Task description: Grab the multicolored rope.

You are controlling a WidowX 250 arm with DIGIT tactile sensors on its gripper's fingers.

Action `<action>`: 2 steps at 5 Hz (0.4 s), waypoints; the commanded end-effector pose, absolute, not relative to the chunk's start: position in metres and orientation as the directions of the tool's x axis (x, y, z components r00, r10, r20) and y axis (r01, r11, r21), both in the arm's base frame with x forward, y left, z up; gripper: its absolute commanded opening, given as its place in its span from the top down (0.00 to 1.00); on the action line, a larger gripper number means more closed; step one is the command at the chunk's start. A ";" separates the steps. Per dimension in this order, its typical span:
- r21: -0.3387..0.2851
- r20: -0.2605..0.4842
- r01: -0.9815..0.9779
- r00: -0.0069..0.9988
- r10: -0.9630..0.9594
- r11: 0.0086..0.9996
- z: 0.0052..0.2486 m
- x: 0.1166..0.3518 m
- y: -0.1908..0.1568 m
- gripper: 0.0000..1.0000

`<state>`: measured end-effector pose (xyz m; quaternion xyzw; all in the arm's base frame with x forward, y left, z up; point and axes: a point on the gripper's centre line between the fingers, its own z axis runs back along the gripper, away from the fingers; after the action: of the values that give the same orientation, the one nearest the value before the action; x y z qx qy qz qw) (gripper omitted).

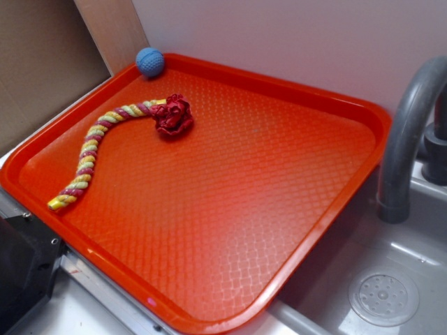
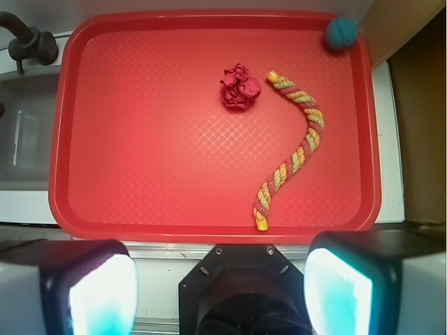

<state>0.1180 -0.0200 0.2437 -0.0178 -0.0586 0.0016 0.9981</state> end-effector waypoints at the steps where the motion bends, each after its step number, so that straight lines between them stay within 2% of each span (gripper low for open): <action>1: -0.036 0.117 -0.001 0.993 0.005 0.999 0.244 0.118 -0.020 0.00; 2: -0.008 0.161 -0.049 0.986 0.050 0.999 0.224 0.151 -0.011 0.00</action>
<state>0.1505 -0.0124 0.2188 -0.0026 -0.0714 0.0181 0.9973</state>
